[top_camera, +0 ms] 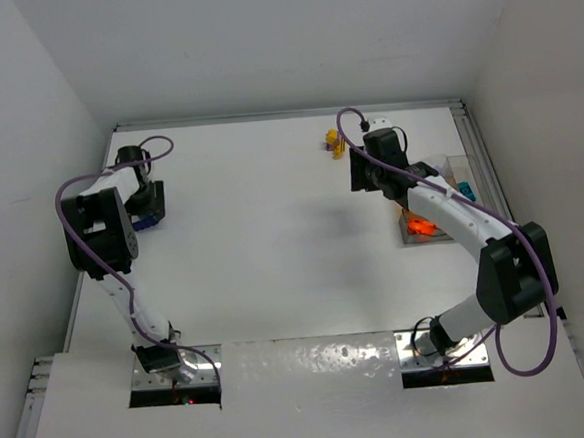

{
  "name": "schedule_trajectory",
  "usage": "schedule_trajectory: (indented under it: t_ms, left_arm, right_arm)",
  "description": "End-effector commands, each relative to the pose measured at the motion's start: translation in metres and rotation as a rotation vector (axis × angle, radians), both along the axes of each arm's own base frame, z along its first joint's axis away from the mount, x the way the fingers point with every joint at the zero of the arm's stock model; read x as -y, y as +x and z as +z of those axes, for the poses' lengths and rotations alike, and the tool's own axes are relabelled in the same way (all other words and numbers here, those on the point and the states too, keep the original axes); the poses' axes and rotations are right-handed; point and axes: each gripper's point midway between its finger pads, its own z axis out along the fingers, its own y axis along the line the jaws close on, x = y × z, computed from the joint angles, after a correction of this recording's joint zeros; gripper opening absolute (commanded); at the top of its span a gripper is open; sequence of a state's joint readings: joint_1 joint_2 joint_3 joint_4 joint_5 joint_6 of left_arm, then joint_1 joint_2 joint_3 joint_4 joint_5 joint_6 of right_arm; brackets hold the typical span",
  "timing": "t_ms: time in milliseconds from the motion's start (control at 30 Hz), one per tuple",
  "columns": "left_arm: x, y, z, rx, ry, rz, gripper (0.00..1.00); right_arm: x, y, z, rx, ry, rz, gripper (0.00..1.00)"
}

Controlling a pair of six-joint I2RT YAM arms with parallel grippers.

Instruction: Sort the legos into containers by color

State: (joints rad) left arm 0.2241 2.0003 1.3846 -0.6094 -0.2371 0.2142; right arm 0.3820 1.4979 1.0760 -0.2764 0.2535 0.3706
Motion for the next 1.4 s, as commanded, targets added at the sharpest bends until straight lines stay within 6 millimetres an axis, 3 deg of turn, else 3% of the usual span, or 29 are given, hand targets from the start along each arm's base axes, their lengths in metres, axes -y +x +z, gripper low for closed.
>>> schedule_trajectory:
  t_ms: [0, 233, 367, 467, 800, 1000, 1100, 1233, 1367]
  left_arm:
    - [-0.001, 0.005, -0.002, 0.02, -0.012, 0.034, 0.63]
    - [0.008, 0.004, 0.003, 0.03, -0.061, 0.024, 0.46]
    - [0.012, 0.005, 0.006, 0.035, -0.082, 0.012, 0.26]
    - [0.019, 0.01, 0.014, 0.054, -0.112, -0.04, 0.01]
    - [0.049, 0.021, 0.043, 0.07, -0.163, -0.235, 0.0]
    - [0.116, 0.025, 0.061, 0.1, -0.214, -0.55, 0.0]
    - [0.15, 0.021, 0.066, 0.114, -0.283, -0.684, 0.0]
    - [0.201, 0.006, 0.076, 0.122, -0.396, -0.891, 0.0]
    - [0.252, -0.016, 0.08, 0.102, -0.458, -1.135, 0.0]
  right_arm:
    - [-0.004, 0.01, 0.023, 0.058, 0.018, -0.006, 0.55]
    - [0.0, 0.012, 0.027, 0.064, 0.004, -0.015, 0.55]
    - [-0.002, 0.011, 0.029, 0.066, 0.007, -0.011, 0.55]
    - [-0.002, 0.011, 0.03, 0.065, 0.005, -0.001, 0.55]
    - [-0.003, 0.008, 0.043, 0.096, 0.01, 0.029, 0.55]
    - [-0.022, 0.004, 0.034, 0.065, 0.059, 0.107, 0.54]
    - [-0.044, 0.002, 0.03, 0.047, 0.09, 0.18, 0.54]
    - [-0.088, 0.0, 0.03, 0.037, 0.165, 0.269, 0.55]
    - [-0.145, 0.001, 0.039, -0.007, 0.515, 0.309, 0.57]
